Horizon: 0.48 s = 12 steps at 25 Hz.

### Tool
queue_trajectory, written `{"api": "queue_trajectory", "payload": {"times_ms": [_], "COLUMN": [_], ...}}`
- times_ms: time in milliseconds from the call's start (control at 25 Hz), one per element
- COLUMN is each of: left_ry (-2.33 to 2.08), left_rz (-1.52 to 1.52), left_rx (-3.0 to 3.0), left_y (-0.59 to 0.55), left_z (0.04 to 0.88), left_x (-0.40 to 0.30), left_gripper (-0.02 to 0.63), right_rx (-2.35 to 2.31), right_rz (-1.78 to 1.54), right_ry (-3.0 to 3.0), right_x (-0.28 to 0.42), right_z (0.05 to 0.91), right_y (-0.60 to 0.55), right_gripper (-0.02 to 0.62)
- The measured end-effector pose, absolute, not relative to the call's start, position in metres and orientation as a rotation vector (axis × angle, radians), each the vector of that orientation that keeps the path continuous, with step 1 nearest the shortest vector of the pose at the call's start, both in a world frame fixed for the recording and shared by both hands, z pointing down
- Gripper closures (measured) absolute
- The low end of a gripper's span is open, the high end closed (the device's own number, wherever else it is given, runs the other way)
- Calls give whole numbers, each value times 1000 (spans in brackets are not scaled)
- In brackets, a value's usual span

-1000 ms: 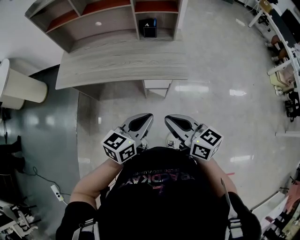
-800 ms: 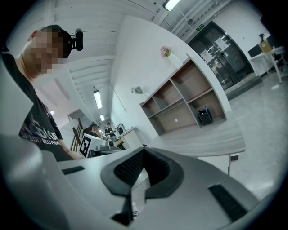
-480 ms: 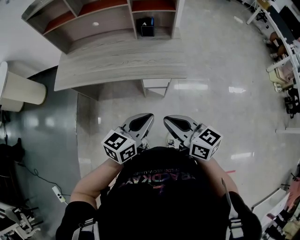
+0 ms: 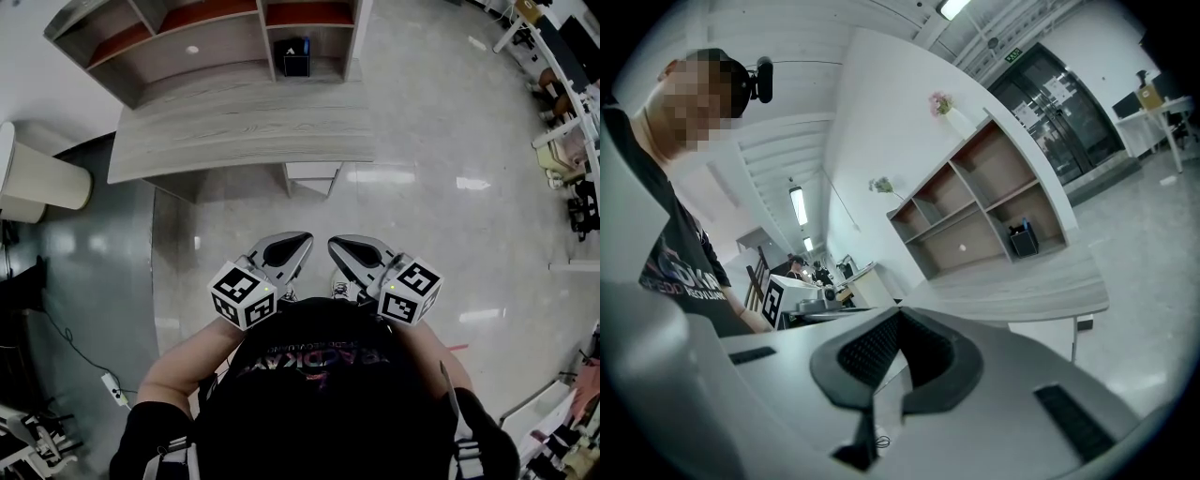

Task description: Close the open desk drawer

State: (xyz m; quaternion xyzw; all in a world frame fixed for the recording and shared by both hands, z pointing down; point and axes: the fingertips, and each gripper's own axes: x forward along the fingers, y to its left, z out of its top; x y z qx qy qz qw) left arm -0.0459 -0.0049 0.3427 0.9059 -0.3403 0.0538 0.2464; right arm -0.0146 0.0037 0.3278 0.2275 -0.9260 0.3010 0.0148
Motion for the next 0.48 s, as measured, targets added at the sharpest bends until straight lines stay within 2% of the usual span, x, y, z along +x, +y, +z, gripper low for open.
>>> {"api": "queue_trajectory", "payload": {"times_ms": [480], "left_ry": [-919], "left_rz": [136], "left_rx": [2454], "left_y": [-9], "left_z": [345], "left_x": [-46], "left_gripper": [595], "right_rx": [719], "right_rz": [938], "right_ry": [-2870], "right_x": [-15], "right_z": [329], "right_y": [1], "right_gripper": [578]}}
